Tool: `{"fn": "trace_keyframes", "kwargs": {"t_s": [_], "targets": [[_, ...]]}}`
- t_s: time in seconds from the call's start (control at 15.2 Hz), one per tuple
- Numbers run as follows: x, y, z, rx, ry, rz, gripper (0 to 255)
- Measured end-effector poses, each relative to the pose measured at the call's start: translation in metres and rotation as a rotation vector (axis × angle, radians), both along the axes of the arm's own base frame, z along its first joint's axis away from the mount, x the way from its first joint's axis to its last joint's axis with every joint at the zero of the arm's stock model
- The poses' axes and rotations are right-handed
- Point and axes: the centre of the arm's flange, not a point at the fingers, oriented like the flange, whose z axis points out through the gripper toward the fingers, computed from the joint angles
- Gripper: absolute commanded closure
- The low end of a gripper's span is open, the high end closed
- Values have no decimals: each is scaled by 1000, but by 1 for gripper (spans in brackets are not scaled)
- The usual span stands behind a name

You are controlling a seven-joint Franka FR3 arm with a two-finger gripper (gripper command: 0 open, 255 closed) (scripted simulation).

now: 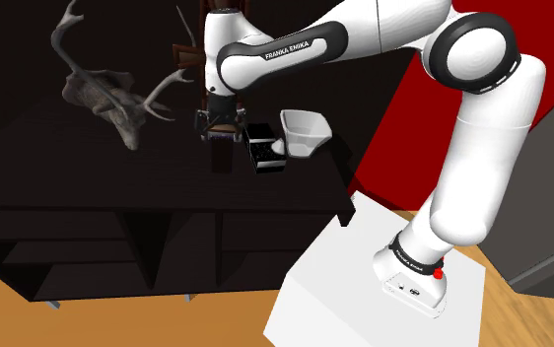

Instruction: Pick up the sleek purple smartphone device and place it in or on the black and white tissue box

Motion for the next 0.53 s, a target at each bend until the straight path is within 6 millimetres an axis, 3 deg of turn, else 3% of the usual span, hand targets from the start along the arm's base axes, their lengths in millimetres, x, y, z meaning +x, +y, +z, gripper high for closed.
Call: {"fn": "trace_keyframes", "kwargs": {"t_s": [0.4, 0.46, 0.53], "targets": [[0, 0, -4, 0, -1, 0, 0], [0, 0, -4, 0, -1, 0, 255], [0, 0, -3, 0, -2, 0, 255]]}}
